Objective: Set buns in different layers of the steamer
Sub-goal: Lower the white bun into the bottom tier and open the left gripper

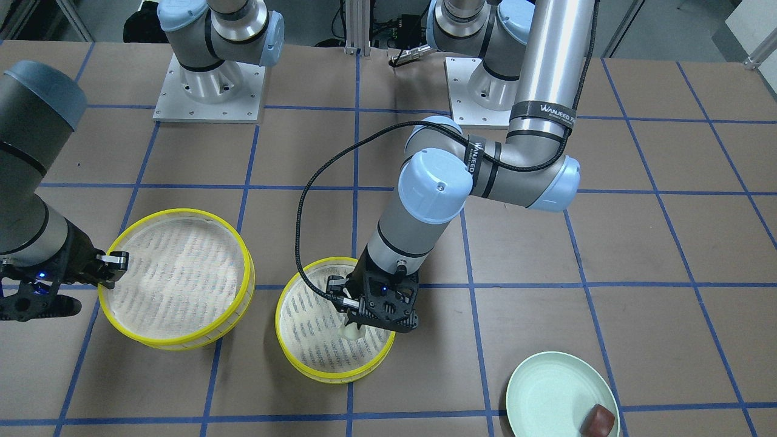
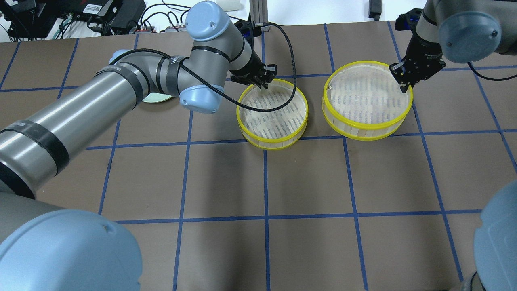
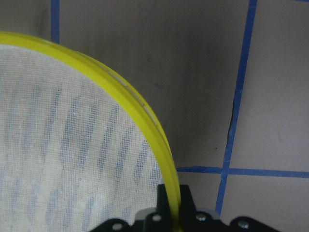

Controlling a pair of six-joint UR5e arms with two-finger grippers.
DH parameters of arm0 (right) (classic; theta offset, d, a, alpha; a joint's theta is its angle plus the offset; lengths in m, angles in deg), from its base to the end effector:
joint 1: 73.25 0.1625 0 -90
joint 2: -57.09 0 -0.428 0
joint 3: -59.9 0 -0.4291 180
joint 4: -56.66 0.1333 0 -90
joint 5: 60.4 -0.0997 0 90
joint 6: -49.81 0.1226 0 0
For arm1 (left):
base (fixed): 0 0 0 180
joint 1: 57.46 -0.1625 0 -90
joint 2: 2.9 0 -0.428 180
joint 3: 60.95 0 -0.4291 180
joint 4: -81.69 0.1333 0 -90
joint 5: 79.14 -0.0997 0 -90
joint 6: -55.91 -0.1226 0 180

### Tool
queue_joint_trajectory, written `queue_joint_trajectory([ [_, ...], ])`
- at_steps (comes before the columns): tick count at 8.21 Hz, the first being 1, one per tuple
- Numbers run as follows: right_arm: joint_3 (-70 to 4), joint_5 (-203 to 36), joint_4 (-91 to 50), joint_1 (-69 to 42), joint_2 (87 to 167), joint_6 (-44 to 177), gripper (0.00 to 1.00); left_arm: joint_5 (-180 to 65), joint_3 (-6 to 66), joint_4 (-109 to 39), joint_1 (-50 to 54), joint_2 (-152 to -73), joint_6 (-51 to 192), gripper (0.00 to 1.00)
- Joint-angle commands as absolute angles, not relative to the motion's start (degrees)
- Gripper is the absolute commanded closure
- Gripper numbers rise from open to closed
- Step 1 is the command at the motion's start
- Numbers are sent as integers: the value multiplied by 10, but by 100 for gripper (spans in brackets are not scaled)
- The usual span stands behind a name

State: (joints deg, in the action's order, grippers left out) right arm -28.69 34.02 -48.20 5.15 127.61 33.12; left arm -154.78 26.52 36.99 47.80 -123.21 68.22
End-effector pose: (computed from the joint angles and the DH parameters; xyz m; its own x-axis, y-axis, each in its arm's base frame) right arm -0.0080 -0.6551 0.3053 -0.9940 -0.0929 0.0576 -0.0884 0.9932 0.0757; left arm -0.3491 -0.6578 0.2488 -0.9474 0.1233 0.2953 0.0502 0.9686 -0.2437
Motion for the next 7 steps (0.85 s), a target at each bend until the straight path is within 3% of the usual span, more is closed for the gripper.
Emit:
queue_joint_trajectory([
  [1,-287,340,-482,52,1277,333,100,-1546,273,370,496,-1248,730,33],
  [2,-287,339,-482,52,1277,333,100,-1547,274,370,497,-1247,733,12],
  [3,-287,338,-481,52,1279,335,100,-1546,274,370,497,-1247,757,0],
  [7,-284,329,-479,63,1285,359,100,-1645,263,359,462,-1223,663,0],
])
